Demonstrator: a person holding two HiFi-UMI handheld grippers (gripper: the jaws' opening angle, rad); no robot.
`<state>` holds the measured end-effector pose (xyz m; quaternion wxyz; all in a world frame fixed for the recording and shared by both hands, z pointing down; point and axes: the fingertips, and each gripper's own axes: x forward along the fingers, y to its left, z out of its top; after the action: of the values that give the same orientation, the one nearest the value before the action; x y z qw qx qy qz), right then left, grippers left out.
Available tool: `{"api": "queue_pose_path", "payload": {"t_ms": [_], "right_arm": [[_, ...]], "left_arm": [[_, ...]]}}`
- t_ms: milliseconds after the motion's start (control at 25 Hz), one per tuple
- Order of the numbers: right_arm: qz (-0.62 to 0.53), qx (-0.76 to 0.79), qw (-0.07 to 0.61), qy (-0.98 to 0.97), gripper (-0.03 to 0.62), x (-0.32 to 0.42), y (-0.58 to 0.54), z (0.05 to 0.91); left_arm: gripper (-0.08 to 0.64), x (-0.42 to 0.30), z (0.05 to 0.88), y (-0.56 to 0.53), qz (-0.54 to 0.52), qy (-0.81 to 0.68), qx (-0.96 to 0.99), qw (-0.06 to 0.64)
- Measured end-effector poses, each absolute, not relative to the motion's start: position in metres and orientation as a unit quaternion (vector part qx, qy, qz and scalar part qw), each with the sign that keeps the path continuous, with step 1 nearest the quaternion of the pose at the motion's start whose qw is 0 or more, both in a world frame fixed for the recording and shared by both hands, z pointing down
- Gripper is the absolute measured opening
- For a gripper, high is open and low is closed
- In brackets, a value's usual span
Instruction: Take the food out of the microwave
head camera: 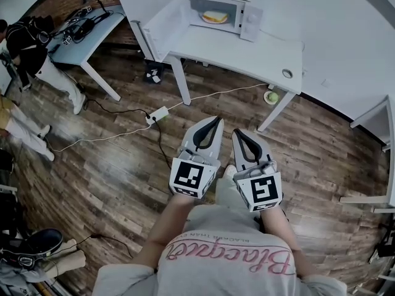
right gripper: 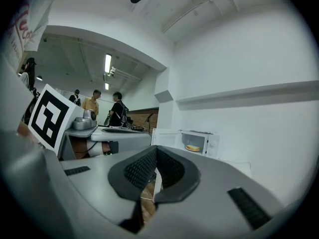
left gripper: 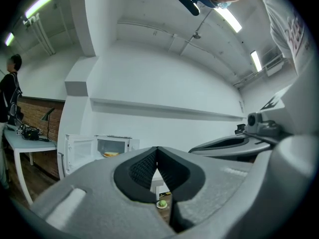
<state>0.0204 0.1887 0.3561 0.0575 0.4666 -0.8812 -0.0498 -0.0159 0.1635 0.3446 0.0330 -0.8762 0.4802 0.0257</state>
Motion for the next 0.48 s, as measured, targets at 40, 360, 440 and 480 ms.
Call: {"api": "queue_pose_path", "payload": {"t_ms": [40,360,440,480], "right_arm": [[-0.051,0.464,0.057,-0.882,0.011,0.021,0.178,0.355],[-0.056,0.449,0.059,-0.890,0.011,0.032,0.085,0.342],[-0.061,0.444,0.061,-0.892,0.011,0.035,0.063,0.339],[-0.062,0.440,0.063,-0.894,0.011,0.037,0.052,0.339]], "left_arm": [[0.006,-0.014,0.343,0.153,0.026,0.480,-0.876,0.034],[0.006,-0.001,0.335,0.061,0.029,0.495,-0.868,0.031],[0.006,0.002,0.333,0.039,0.031,0.499,-0.865,0.032],[0.006,0.004,0.333,0.028,0.033,0.501,-0.864,0.032]]}}
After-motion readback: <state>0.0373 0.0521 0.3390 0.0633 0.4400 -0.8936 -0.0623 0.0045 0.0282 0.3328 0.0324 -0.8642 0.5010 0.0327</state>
